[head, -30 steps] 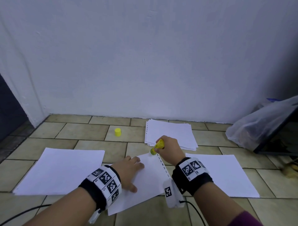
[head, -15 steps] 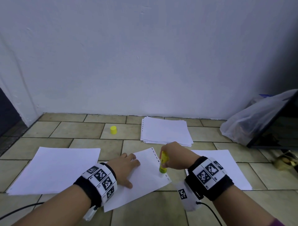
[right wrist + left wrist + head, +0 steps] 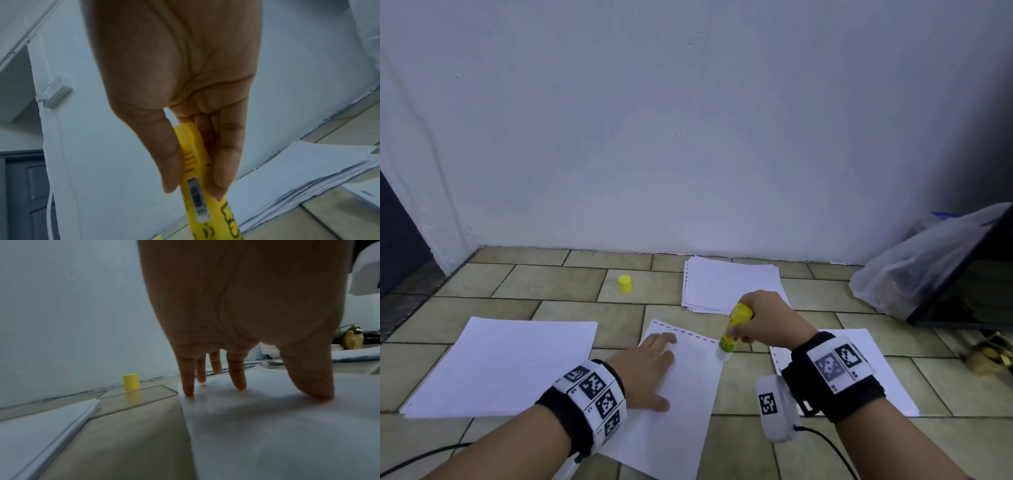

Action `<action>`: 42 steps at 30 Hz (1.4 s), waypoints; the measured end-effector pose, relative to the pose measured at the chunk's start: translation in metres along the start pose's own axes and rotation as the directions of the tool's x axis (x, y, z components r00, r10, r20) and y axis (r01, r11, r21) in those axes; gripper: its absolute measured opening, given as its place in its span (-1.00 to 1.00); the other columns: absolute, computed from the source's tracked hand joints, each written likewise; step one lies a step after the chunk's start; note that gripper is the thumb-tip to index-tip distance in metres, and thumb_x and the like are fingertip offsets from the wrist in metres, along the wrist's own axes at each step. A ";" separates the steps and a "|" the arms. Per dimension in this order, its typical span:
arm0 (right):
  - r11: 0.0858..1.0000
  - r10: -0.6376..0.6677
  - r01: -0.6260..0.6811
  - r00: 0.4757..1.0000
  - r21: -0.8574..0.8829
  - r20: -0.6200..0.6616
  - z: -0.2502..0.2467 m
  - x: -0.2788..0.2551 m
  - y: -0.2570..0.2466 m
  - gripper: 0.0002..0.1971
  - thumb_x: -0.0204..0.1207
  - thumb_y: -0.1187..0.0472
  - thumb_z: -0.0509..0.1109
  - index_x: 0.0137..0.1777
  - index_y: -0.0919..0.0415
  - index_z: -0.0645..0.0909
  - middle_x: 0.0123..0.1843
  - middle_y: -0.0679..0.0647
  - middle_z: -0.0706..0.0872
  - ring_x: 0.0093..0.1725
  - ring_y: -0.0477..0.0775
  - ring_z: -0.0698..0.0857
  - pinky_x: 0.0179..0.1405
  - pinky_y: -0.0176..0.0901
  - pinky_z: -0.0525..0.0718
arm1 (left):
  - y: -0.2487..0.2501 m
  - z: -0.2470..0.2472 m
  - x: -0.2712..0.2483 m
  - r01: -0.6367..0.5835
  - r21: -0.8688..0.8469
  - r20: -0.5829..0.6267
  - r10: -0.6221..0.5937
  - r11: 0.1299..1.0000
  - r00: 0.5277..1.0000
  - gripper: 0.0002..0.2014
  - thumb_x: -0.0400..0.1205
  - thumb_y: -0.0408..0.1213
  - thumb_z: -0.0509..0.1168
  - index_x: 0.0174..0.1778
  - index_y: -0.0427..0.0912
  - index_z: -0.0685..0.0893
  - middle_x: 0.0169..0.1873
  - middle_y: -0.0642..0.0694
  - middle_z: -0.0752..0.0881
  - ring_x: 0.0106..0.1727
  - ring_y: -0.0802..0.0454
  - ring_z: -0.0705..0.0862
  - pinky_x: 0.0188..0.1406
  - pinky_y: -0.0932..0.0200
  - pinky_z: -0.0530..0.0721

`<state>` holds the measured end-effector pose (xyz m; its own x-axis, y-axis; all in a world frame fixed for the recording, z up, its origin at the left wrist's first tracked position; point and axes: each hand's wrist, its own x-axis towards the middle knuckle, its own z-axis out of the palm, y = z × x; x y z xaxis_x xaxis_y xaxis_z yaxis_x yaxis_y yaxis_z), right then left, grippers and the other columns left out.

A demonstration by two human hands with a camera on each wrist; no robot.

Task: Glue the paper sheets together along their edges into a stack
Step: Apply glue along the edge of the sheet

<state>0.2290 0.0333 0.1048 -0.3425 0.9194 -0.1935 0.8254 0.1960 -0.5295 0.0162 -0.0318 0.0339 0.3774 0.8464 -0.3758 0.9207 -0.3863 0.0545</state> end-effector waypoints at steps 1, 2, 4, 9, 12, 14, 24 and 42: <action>1.000 -0.001 0.001 1.000 0.021 -0.014 0.002 0.002 0.000 -0.80 0.37 0.26 0.56 -0.24 0.19 0.55 -0.27 0.12 0.72 -0.40 0.01 0.68 -0.24 -0.08 0.74 | 0.000 0.001 0.000 0.001 -0.023 0.004 0.000 1.000 1.000 -0.36 0.60 0.14 0.29 0.45 -0.22 0.35 0.61 -0.11 0.06 0.58 -0.09 0.15 0.43 -0.02 0.42; 0.999 0.000 0.002 1.000 0.047 -0.028 0.004 0.004 -0.001 -0.81 0.38 0.26 0.56 -0.21 0.21 0.56 -0.25 0.12 0.72 -0.39 0.02 0.69 -0.26 -0.10 0.73 | 0.000 0.001 0.001 0.009 -0.032 0.002 -0.009 0.999 1.000 -0.36 0.60 0.14 0.29 0.48 -0.16 0.32 0.59 -0.10 0.12 0.54 -0.08 0.21 0.38 -0.03 0.46; 0.997 0.003 0.002 0.998 0.082 -0.061 0.008 0.009 -0.001 -0.81 0.38 0.27 0.55 -0.13 0.23 0.58 -0.17 0.14 0.72 -0.34 0.02 0.71 -0.25 -0.13 0.74 | 0.000 0.001 0.002 0.044 -0.024 0.002 -0.044 0.999 0.999 -0.32 0.59 0.16 0.28 0.55 -0.06 0.26 0.54 -0.09 0.21 0.50 -0.09 0.26 0.34 -0.06 0.51; 0.997 -0.015 0.026 0.991 0.077 -0.131 0.028 0.025 -0.005 -0.74 0.42 0.23 0.50 0.09 0.23 0.64 0.09 0.15 0.69 -0.01 0.02 0.62 -0.13 -0.22 0.56 | -0.002 0.001 0.005 0.097 -0.013 -0.041 -0.098 0.995 0.994 -0.27 0.55 0.22 0.30 0.52 -0.12 0.29 0.56 -0.13 0.18 0.55 -0.10 0.19 0.44 -0.09 0.42; 0.995 -0.046 0.058 0.987 0.077 -0.156 0.044 0.034 -0.013 -0.73 0.46 0.21 0.47 0.15 0.20 0.63 0.14 0.13 0.68 -0.04 -0.04 0.55 -0.16 -0.31 0.46 | -0.003 0.005 0.007 0.103 -0.074 -0.047 -0.107 0.992 0.993 -0.26 0.53 0.22 0.32 0.51 -0.11 0.28 0.56 -0.05 0.21 0.54 -0.05 0.20 0.42 -0.08 0.44; 0.993 -0.049 0.067 0.985 0.102 -0.165 0.051 0.041 -0.017 -0.74 0.48 0.21 0.45 0.16 0.19 0.62 0.14 0.15 0.69 -0.05 -0.01 0.58 -0.17 -0.30 0.47 | -0.004 0.006 0.007 0.109 -0.095 -0.055 -0.115 0.989 0.992 -0.24 0.53 0.22 0.32 0.54 -0.10 0.26 0.54 -0.02 0.25 0.52 -0.02 0.22 0.40 -0.06 0.46; 0.978 -0.115 0.114 0.993 -0.173 0.004 0.038 0.036 -0.022 -0.69 0.54 0.18 0.41 0.27 0.20 0.59 0.25 0.14 0.62 0.24 0.09 0.58 -0.05 -0.29 0.49 | -0.008 0.006 0.011 0.119 -0.092 -0.039 -0.123 0.989 0.992 -0.16 0.48 0.27 0.35 0.57 -0.08 0.23 0.55 -0.01 0.25 0.54 -0.02 0.23 0.42 -0.14 0.46; 0.921 -0.035 0.170 0.933 -0.352 0.358 0.005 -0.029 -0.002 -0.74 0.35 0.20 0.56 0.00 0.31 0.70 -0.11 0.13 0.79 -0.24 -0.03 0.67 -0.31 -0.26 0.63 | -0.008 0.002 0.010 0.140 -0.054 -0.007 -0.140 0.989 0.990 -0.31 0.60 0.14 0.29 0.55 -0.10 0.26 0.49 -0.06 0.29 0.46 -0.06 0.33 0.38 -0.01 0.48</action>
<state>0.2353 0.0047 0.1076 -0.5094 0.7287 -0.4578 0.8595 0.4566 -0.2297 0.0120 -0.0213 0.0276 0.2451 0.8946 -0.3735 0.9684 -0.2440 0.0511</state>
